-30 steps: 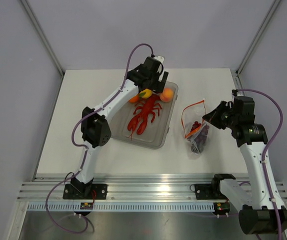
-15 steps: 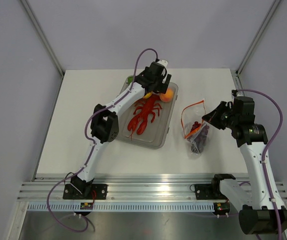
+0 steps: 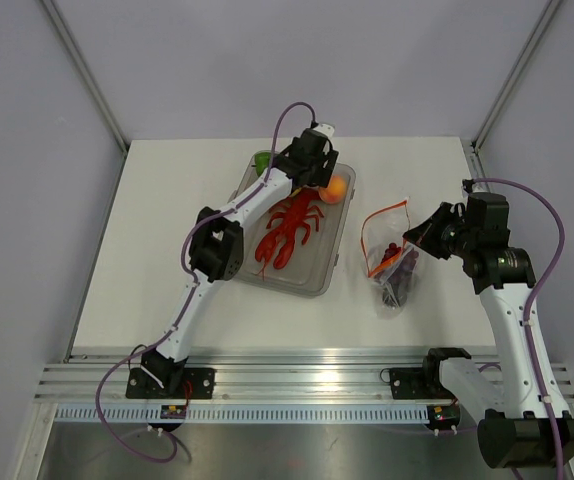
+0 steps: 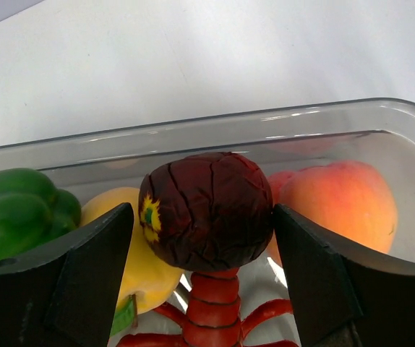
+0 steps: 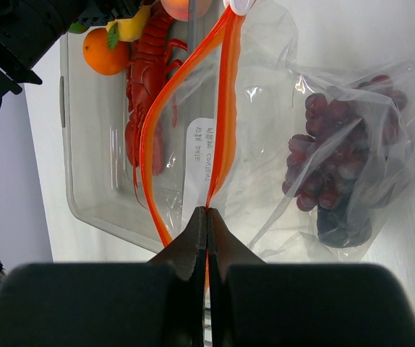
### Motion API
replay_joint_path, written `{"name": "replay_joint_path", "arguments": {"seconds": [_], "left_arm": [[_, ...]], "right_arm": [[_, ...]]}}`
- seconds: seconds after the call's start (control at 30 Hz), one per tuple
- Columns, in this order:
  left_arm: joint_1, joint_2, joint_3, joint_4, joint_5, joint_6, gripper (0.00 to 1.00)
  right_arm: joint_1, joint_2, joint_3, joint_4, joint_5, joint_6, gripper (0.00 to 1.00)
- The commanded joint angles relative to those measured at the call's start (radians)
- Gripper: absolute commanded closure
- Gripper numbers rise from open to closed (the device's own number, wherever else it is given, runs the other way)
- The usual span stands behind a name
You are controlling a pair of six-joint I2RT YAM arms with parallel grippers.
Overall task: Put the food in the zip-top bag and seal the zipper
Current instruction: Pick up the fake fruit from the bin.
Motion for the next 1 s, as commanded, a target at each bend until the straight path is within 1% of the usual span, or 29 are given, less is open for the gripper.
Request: {"name": "replay_joint_path", "arguments": {"seconds": [0.0, 0.13, 0.17, 0.2, 0.27, 0.3, 0.33, 0.4, 0.43, 0.5, 0.53, 0.6, 0.67, 0.7, 0.73, 0.8, 0.83, 0.87, 0.93, 0.97], "left_arm": [[0.011, 0.013, 0.046, 0.067, -0.004, 0.015, 0.23], [0.01, 0.003, 0.028, 0.061, 0.019, 0.018, 0.37], [0.01, -0.025, 0.009, 0.062, 0.025, 0.018, 0.43], [0.008, -0.043, -0.012, 0.067, 0.031, 0.018, 0.46], [0.007, -0.095, -0.104, 0.093, 0.05, 0.017, 0.54], [0.005, -0.156, -0.139, 0.122, 0.051, 0.017, 0.56], [0.001, -0.189, -0.218, 0.137, 0.048, 0.017, 0.57], [-0.004, -0.252, -0.296, 0.182, 0.045, 0.015, 0.63], [-0.009, -0.307, -0.358, 0.197, 0.045, 0.017, 0.66], [-0.013, -0.365, -0.421, 0.225, 0.039, 0.012, 0.71], [-0.018, -0.416, -0.446, 0.228, 0.039, 0.009, 0.72], [-0.027, -0.461, -0.507, 0.225, 0.039, 0.006, 0.74], [-0.036, -0.537, -0.564, 0.22, 0.044, 0.004, 0.75], [-0.044, -0.569, -0.586, 0.222, 0.048, 0.003, 0.77], [-0.049, -0.621, -0.603, 0.219, 0.071, 0.001, 0.78], [-0.059, -0.678, -0.643, 0.199, 0.12, -0.017, 0.8], [-0.065, -0.701, -0.655, 0.193, 0.184, -0.026, 0.8], [-0.072, -0.755, -0.673, 0.187, 0.223, -0.042, 0.81], [-0.104, -0.803, -0.722, 0.187, 0.31, -0.051, 0.82], [-0.116, -0.842, -0.739, 0.191, 0.323, -0.062, 0.82]], "right_arm": [[0.001, 0.003, 0.006, 0.031, -0.015, 0.001, 1.0], [0.001, 0.01, 0.003, 0.033, -0.02, 0.004, 1.0], [0.001, 0.007, 0.001, 0.033, -0.018, 0.004, 1.0], [0.002, 0.008, 0.001, 0.034, -0.017, 0.006, 1.0], [0.002, 0.008, 0.001, 0.034, -0.015, 0.006, 1.0], [0.001, 0.007, 0.0, 0.034, -0.015, 0.006, 1.0], [0.002, 0.01, 0.0, 0.036, -0.015, 0.006, 1.0], [0.001, 0.011, -0.002, 0.039, -0.018, 0.006, 1.0], [0.002, 0.013, -0.005, 0.04, -0.018, 0.006, 1.0], [0.002, 0.011, -0.007, 0.043, -0.023, 0.006, 1.0], [0.002, 0.011, -0.008, 0.043, -0.024, 0.006, 1.0], [0.001, 0.008, -0.011, 0.043, -0.026, 0.003, 1.0], [0.002, 0.008, -0.014, 0.045, -0.027, 0.001, 1.0], [0.001, 0.008, -0.016, 0.046, -0.031, 0.001, 1.0], [0.002, 0.01, -0.019, 0.051, -0.034, 0.001, 1.0], [0.001, 0.011, -0.023, 0.057, -0.046, 0.001, 1.0], [0.001, 0.013, -0.027, 0.06, -0.047, 0.001, 1.0], [0.002, 0.014, -0.03, 0.066, -0.05, 0.004, 1.0], [0.001, 0.013, -0.031, 0.071, -0.055, 0.009, 1.0], [0.002, 0.013, -0.031, 0.077, -0.061, 0.01, 1.0]]}}
